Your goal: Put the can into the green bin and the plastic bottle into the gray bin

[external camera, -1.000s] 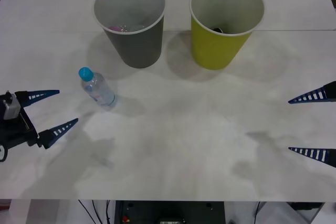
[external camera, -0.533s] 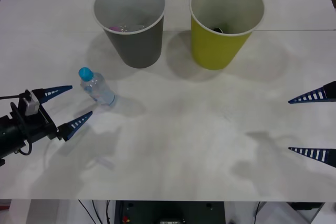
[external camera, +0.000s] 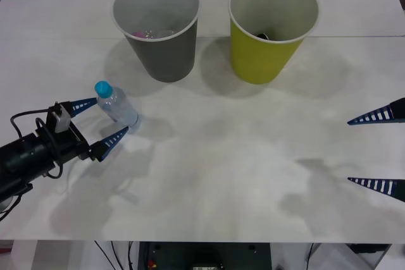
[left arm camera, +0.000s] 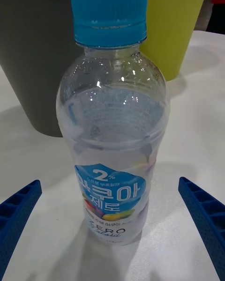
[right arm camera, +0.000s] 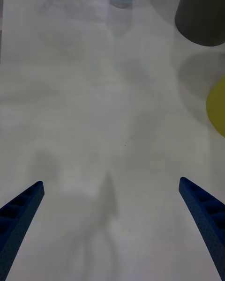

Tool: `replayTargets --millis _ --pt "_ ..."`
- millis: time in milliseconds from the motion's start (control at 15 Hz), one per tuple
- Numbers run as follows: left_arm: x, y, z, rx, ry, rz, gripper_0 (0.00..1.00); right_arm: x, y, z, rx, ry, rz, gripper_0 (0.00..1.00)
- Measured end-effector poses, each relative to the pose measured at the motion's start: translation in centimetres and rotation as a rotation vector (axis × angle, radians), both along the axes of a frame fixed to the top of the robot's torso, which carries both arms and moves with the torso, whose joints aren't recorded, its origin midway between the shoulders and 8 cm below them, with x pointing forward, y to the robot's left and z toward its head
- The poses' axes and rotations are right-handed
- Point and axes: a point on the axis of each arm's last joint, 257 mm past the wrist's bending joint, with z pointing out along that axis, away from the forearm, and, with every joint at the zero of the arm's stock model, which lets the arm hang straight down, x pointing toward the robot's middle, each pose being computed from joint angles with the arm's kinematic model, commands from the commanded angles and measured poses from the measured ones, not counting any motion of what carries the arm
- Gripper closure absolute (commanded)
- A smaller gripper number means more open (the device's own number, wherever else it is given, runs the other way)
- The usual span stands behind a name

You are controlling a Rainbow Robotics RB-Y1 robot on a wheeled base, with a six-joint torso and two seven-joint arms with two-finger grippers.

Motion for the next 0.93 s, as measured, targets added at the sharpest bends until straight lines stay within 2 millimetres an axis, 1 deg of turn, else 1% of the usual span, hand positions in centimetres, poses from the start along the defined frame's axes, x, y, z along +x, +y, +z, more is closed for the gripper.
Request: replayTargets --millis 200,333,400,467,533,600,933 --pt "1.5 -0.9 -0.5 -0.016 0.008 0.001 0.00 0.0 0.0 0.0 0.000 0.000 0.000 0.00" --pt "2.3 -1.4 -0.4 -0.019 0.006 -0.003 0.00 0.0 0.0 0.0 0.000 0.000 0.000 0.00" --pt "2.6 -1.7 -0.3 -0.022 0.003 -0.004 0.11 0.0 0.0 0.0 0.000 0.000 0.000 0.00" --pt "2.7 -1.9 -0.1 -0.025 0.001 -0.005 0.64 0.0 0.0 0.0 0.000 0.000 0.000 0.00" --pt "2.7 -2.0 -0.1 -0.029 0.000 -0.006 0.92 0.0 0.0 0.0 0.000 0.000 0.000 0.00" --pt "2.7 -2.2 -0.2 -0.032 0.000 -0.007 1.00 0.0 0.0 0.0 0.000 0.000 0.000 0.00" --pt "2.7 -2.2 -0.1 -0.037 0.001 -0.007 1.00 0.0 0.0 0.0 0.000 0.000 0.000 0.00"
